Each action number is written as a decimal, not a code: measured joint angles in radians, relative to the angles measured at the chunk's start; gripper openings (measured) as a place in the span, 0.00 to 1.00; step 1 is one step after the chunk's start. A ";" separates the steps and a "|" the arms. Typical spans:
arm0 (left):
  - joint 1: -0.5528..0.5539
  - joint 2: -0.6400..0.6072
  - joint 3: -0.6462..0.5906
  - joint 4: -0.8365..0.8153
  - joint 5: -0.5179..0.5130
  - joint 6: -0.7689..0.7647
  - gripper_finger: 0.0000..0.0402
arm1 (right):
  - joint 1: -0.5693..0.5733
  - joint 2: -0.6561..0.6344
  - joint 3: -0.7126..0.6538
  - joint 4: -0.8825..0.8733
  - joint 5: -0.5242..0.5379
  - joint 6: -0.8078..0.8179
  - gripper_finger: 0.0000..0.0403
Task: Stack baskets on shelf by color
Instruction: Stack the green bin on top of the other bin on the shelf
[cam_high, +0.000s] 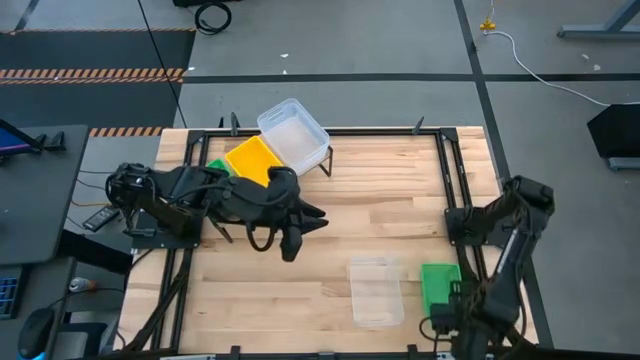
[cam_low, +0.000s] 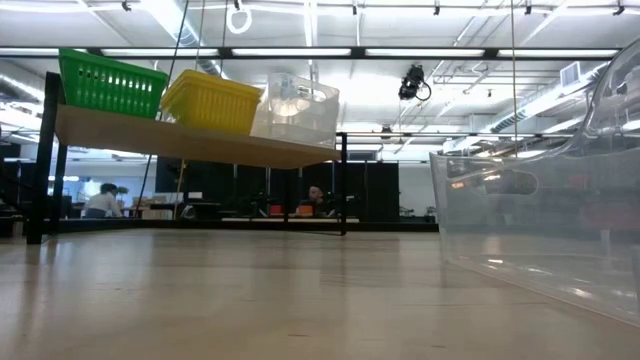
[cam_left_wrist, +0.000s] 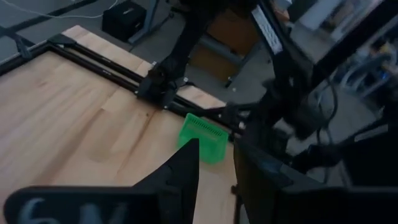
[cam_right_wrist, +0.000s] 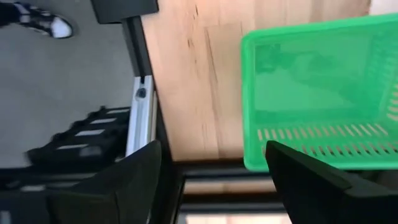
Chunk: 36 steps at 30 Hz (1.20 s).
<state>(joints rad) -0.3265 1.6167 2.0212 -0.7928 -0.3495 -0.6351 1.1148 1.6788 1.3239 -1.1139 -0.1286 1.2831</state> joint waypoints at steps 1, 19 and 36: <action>0.000 0.000 0.000 0.006 -0.006 -0.020 0.27 | 0.013 0.018 0.000 0.007 0.013 0.000 0.72; -0.095 0.000 -0.001 -0.016 -0.138 -0.226 0.26 | 0.103 0.133 -0.003 -0.106 0.249 0.020 0.64; -0.104 0.000 -0.001 -0.052 -0.144 -0.323 0.26 | 0.095 0.134 -0.147 0.061 0.316 0.078 0.64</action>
<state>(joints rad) -0.4301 1.6169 2.0201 -0.8444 -0.4937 -0.9585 1.2094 1.8130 1.1773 -1.0524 0.1871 1.3609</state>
